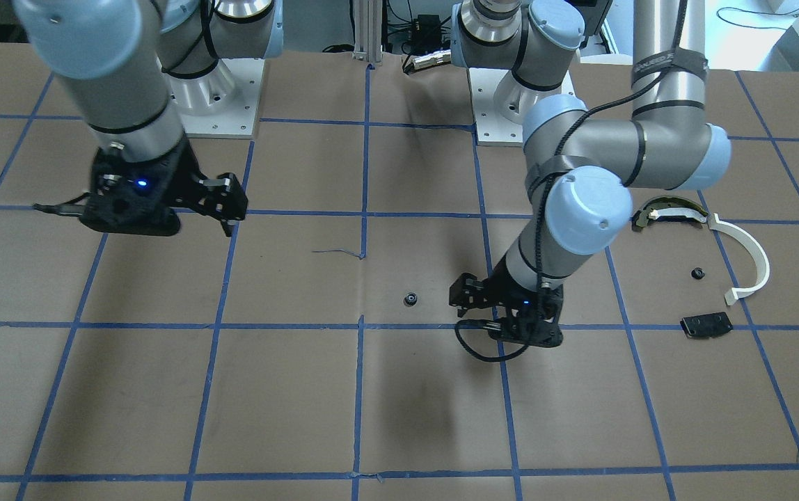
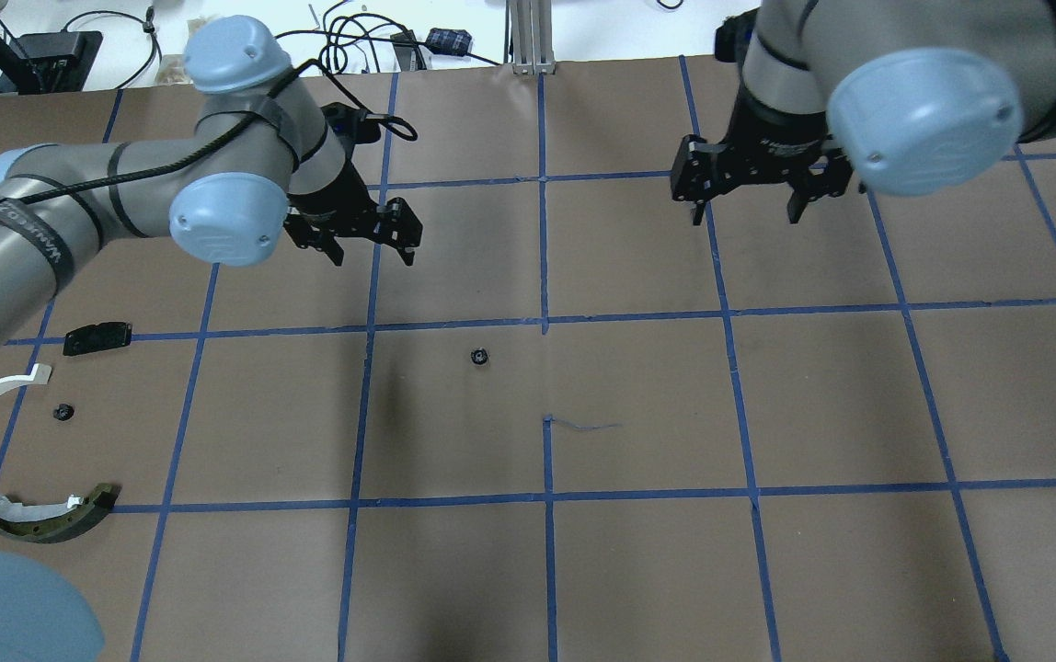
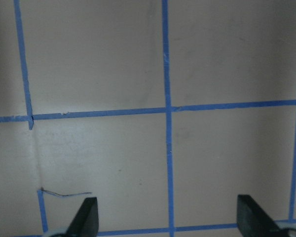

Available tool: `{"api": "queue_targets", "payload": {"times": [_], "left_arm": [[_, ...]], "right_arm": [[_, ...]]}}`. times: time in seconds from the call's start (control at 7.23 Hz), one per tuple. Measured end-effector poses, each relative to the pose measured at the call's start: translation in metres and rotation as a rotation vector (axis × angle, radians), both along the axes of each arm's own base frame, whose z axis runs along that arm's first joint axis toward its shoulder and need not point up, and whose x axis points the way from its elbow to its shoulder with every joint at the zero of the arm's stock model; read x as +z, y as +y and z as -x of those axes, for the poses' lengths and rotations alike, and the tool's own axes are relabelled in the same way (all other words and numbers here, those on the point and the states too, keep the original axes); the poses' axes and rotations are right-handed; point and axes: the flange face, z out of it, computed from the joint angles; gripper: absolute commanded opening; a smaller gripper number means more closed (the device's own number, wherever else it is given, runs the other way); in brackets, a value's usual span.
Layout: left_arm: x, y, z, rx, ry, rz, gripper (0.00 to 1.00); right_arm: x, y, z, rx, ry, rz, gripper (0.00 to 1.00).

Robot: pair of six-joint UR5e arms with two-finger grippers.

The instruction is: Place bearing gear from tray to pile

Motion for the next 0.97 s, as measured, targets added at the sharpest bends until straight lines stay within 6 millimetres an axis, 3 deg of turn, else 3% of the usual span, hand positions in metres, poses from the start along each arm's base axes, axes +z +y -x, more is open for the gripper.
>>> {"api": "queue_targets", "payload": {"times": [0.14,0.41,0.69,0.97], "left_arm": [[-0.012,0.01,0.03,-0.036,-0.003,-0.002,1.0],[-0.047,0.027,0.064,-0.076,-0.004,0.022,1.0],[-0.068,0.039,0.082,-0.104,-0.007,0.025,1.0],[-0.085,0.049,0.085,-0.117,-0.025,-0.004,1.0]], "right_arm": [[0.019,0.006,0.021,-0.015,0.001,0.003,1.0],[0.041,0.012,0.031,-0.036,0.002,0.031,1.0],[0.062,0.013,0.02,-0.046,-0.002,0.078,1.0],[0.068,0.013,-0.013,-0.071,-0.006,0.106,1.0]]}}
